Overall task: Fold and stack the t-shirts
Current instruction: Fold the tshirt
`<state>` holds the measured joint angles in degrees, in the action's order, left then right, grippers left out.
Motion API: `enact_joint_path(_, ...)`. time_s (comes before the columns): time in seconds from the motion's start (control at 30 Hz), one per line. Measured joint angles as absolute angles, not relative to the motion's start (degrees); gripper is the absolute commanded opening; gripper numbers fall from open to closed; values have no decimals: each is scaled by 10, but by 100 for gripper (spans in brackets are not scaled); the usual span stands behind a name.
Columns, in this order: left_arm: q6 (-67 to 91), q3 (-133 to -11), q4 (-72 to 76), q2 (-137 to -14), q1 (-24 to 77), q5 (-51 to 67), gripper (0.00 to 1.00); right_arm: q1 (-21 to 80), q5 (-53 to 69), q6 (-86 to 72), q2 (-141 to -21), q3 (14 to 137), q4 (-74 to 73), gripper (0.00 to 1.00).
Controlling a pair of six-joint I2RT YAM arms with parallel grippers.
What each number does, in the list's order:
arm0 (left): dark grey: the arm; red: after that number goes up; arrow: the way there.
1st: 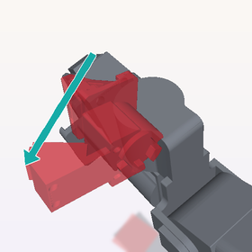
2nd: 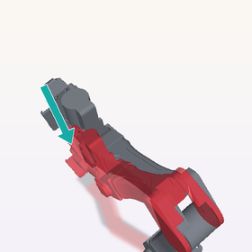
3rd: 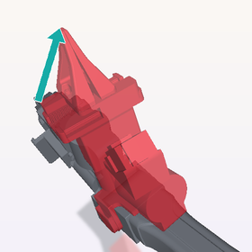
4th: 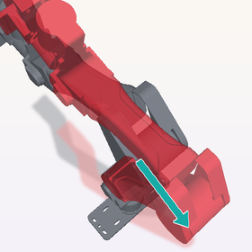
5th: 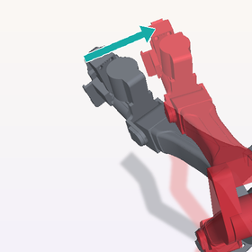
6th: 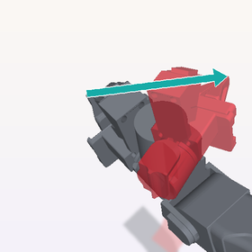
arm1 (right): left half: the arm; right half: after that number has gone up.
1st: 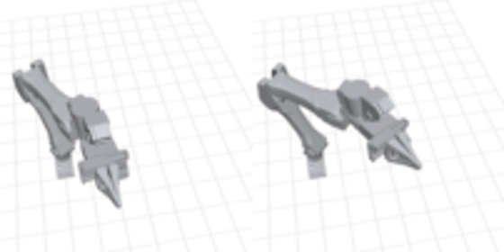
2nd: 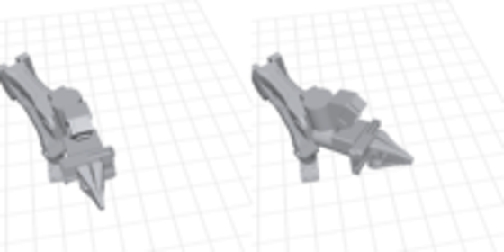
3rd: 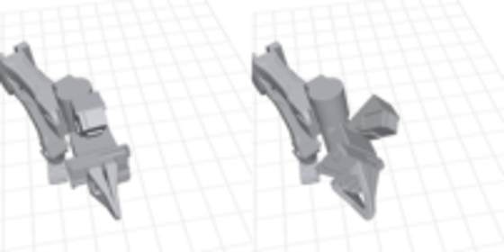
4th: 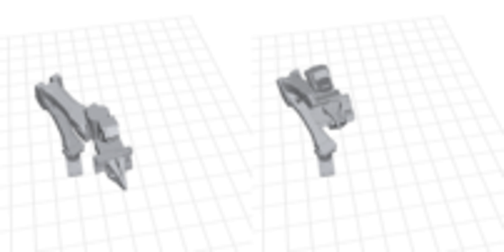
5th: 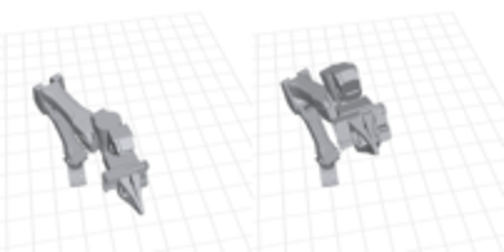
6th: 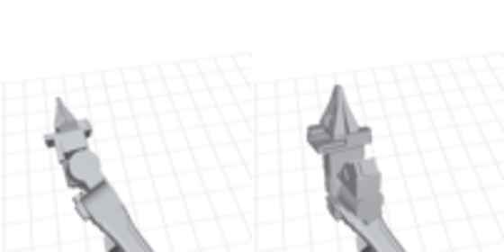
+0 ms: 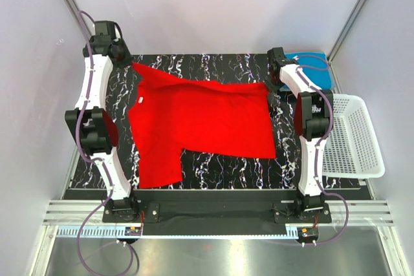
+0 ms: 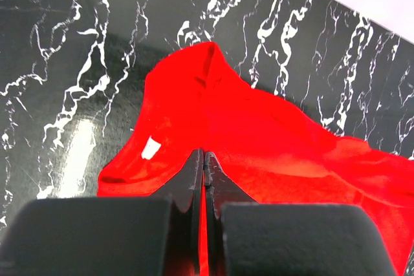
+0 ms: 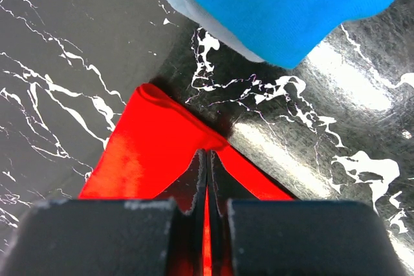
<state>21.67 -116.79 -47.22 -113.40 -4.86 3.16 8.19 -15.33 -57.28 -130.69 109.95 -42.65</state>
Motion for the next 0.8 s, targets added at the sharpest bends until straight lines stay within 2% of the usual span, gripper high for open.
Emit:
enact_joint_path(0.5, 218, -1180, -502, -1150, -59, 38, 0, 82, -137, -539, -1293, 1129, -425, 0)
enact_joint_path(0.8, 217, -1204, -500, -1167, -66, 44, 0, 82, -108, -496, -1283, 1140, -349, 0)
